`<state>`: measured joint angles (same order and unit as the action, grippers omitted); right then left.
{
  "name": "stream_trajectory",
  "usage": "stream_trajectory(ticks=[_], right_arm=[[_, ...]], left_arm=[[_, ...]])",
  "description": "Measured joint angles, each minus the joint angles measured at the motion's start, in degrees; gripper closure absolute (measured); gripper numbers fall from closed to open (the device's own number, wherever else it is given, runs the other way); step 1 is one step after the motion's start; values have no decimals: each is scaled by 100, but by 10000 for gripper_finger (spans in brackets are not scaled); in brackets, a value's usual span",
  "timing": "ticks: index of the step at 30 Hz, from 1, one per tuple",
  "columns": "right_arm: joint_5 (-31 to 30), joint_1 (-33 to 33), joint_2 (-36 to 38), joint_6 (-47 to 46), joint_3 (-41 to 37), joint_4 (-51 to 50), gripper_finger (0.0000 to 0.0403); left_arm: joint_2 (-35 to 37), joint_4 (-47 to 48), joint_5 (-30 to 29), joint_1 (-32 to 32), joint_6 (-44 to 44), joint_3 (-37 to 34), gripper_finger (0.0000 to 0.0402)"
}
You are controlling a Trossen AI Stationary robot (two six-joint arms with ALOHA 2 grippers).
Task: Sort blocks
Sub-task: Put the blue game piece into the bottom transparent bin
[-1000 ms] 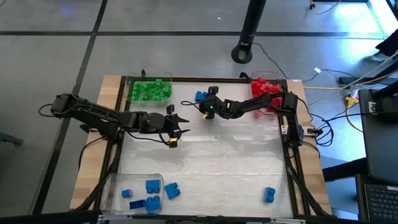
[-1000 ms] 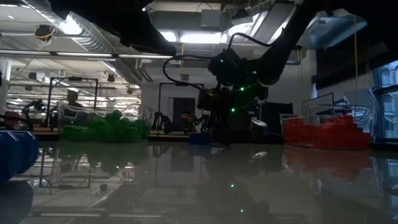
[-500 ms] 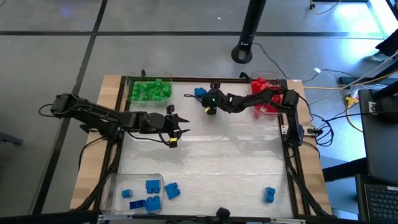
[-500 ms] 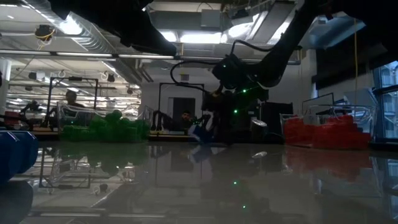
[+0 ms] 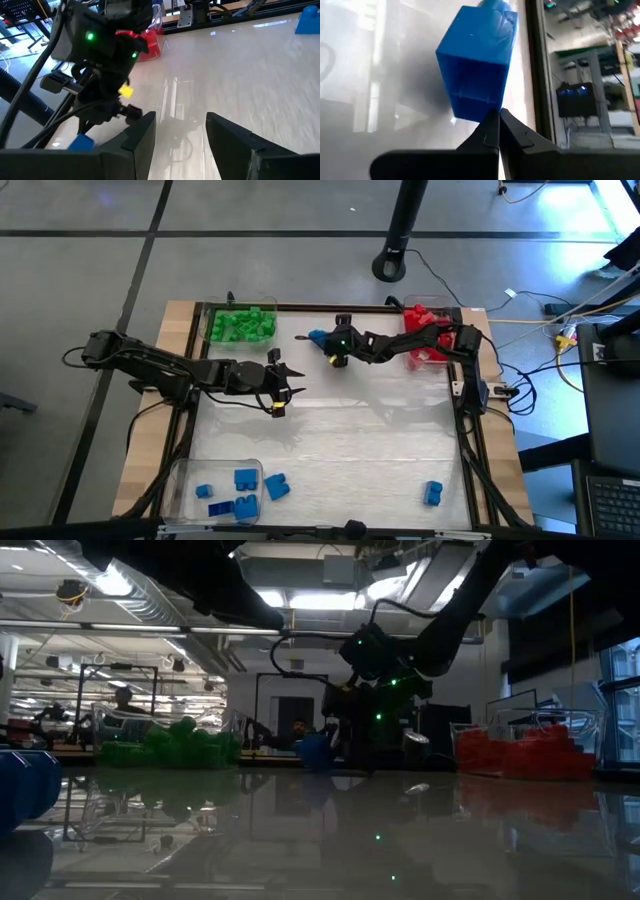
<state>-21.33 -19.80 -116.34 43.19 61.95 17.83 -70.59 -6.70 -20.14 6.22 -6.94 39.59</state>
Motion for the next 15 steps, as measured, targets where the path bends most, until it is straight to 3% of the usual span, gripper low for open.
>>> stream_trajectory(ticks=[15], right_arm=[[0,1291,988,67,-4,-705,403]], left_arm=[[527,22,0,272,113,0,237]])
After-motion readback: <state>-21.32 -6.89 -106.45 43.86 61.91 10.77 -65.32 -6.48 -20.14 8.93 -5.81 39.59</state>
